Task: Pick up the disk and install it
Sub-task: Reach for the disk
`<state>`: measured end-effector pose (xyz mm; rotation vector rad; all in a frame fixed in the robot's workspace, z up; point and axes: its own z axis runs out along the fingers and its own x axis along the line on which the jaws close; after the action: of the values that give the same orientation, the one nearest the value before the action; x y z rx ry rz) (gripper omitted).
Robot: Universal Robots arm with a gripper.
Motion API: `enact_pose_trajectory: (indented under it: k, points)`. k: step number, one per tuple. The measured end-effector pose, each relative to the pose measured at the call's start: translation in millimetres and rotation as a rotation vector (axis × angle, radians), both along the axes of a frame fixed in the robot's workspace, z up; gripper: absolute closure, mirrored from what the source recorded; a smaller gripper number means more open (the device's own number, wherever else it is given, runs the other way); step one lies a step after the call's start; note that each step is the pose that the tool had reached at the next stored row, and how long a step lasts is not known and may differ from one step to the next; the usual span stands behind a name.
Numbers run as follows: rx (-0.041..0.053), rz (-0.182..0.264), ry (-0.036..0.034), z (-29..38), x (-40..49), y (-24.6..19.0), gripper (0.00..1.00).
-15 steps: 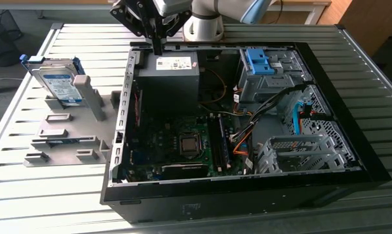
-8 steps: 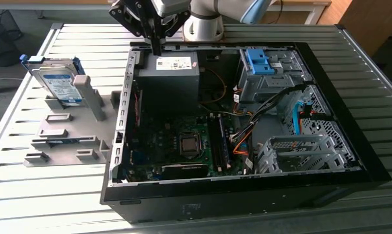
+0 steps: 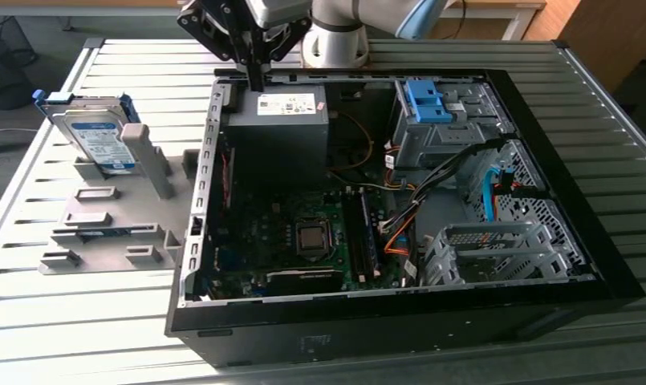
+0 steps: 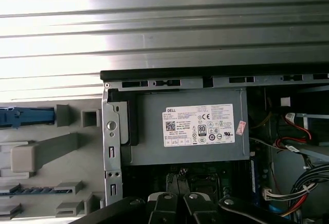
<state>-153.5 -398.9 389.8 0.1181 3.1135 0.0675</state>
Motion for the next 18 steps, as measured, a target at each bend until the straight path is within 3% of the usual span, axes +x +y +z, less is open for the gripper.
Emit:
enact_pose_trajectory:
  k: [18]
  points:
    - [0.0,0.0,0.0003,-0.9,-5.2,0.0,0.89]
